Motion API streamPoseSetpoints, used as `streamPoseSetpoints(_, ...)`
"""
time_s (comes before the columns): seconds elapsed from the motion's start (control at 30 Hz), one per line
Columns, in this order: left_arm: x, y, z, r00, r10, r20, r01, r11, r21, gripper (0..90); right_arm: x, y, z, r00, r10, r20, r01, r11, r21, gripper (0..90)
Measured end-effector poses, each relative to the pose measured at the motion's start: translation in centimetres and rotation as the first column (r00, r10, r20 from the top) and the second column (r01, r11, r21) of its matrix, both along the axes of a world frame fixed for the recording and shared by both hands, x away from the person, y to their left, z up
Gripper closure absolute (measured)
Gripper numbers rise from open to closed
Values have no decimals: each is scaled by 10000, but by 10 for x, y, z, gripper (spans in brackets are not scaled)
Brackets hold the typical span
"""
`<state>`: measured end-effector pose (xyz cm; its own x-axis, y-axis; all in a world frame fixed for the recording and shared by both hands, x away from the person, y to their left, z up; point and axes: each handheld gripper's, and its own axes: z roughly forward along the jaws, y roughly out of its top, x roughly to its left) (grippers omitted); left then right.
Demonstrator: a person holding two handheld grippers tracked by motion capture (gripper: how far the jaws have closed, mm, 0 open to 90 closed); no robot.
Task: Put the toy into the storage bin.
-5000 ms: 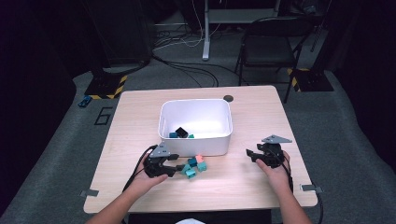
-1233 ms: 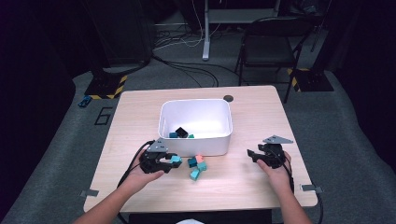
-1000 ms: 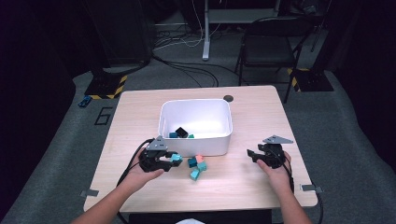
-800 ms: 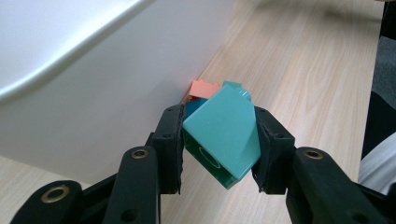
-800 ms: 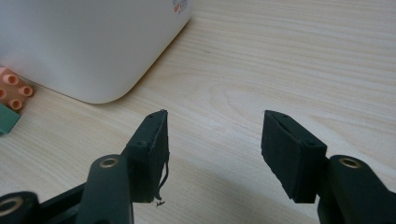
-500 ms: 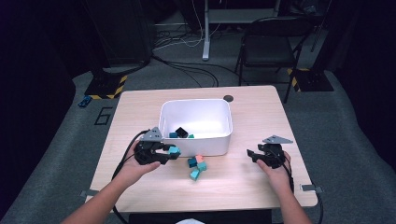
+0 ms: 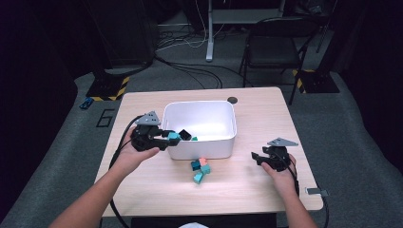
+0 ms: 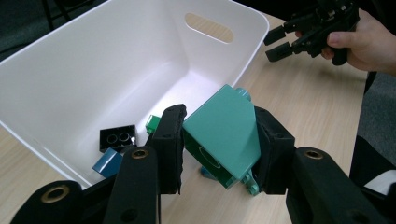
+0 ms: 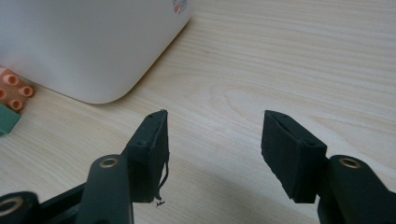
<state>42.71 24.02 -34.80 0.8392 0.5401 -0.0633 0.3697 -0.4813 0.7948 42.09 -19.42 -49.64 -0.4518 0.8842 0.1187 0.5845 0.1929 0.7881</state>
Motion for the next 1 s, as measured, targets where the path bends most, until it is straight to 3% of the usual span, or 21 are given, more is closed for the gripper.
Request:
streamPoseSetpoints(0.23, 17, -2, -1, 9995, 311, -18, -311, 9995, 42, 592, 0, 0, -1, 10000, 3, 0, -3, 10000, -2, 411)
streamPoseSetpoints(0.53, 36, -14, -15, 9982, 594, 66, -596, 9976, 361, 592, 1, -1, -1, 10000, 69, 26, -69, 9999, -78, 410)
streamPoseSetpoints(1.0, 56, -26, -36, 9942, 1051, -245, -1035, 9928, 609, 592, 1, -2, -2, 10000, 81, 2, -81, 10000, -58, 410)
